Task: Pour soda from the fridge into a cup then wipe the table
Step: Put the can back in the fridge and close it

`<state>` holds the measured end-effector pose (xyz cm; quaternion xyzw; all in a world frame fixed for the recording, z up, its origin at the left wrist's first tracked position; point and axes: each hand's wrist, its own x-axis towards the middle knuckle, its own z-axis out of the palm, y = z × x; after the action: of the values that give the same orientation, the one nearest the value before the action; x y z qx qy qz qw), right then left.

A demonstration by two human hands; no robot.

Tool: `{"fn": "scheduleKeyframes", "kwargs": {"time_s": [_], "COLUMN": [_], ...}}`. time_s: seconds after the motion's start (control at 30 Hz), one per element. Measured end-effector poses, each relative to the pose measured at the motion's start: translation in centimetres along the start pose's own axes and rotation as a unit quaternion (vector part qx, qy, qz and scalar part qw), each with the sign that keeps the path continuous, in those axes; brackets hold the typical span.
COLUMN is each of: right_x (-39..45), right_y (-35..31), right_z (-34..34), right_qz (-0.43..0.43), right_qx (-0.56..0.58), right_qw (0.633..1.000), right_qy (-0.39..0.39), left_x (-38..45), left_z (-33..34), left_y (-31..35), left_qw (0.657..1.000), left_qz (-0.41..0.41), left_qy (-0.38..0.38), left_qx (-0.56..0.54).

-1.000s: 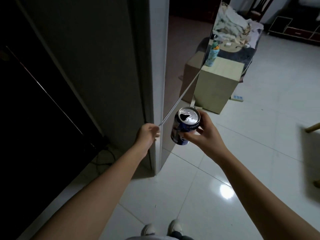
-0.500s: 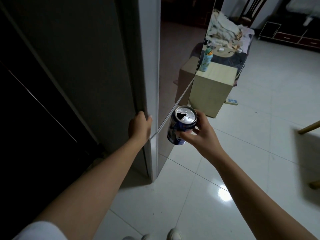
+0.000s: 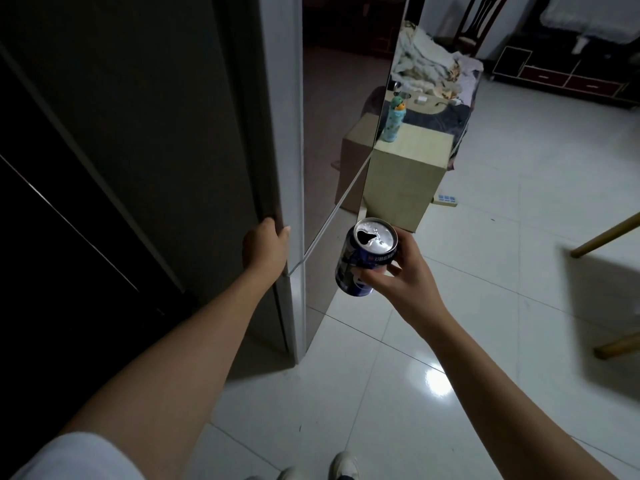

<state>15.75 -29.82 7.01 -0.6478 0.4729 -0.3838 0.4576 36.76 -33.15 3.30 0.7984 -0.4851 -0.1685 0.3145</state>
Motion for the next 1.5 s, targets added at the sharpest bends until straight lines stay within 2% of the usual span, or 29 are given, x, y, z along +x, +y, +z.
{"fn": "scheduleKeyframes", "kwargs": {"time_s": [0.47, 0.77, 1.0, 1.13, 1.23, 1.33, 1.5], "right_x": [-0.9, -0.8, -2.1, -3.5, -4.4, -5.0, -5.3], "right_y": [0.3, 0.3, 0.4, 1.1, 1.5, 2.0, 2.6], "right_z": [-0.1, -1.0, -4.9, -7.6, -9.4, -10.9, -12.8], "right_qz": [-0.003, -0.007, -0.015, -0.011, -0.006, -0.009, -0.014], "right_qx": [0.007, 0.003, -0.014, -0.013, -0.006, -0.005, 0.001], "right_qw": [1.0, 1.0, 0.999, 0.999, 0.999, 0.999, 0.999], "right_qy": [0.029, 0.017, 0.028, 0.045, 0.048, 0.049, 0.051], "left_x": [0.4, -1.3, -5.8, -7.4, -8.8, -9.6, -9.6], "left_z": [0.0, 0.8, 5.1, 6.8, 7.5, 8.1, 8.4], "left_y": [-0.3, 1.5, 6.1, 7.6, 8.8, 10.0, 11.2], "left_qw": [1.0, 0.999, 0.996, 0.994, 0.987, 0.97, 0.965], "left_qz": [0.012, 0.01, 0.06, 0.07, 0.02, -0.035, -0.046], "left_qy": [-0.011, -0.02, -0.046, -0.067, -0.08, -0.048, -0.062], "left_qx": [0.022, 0.026, -0.049, -0.054, -0.137, -0.236, -0.25]}}
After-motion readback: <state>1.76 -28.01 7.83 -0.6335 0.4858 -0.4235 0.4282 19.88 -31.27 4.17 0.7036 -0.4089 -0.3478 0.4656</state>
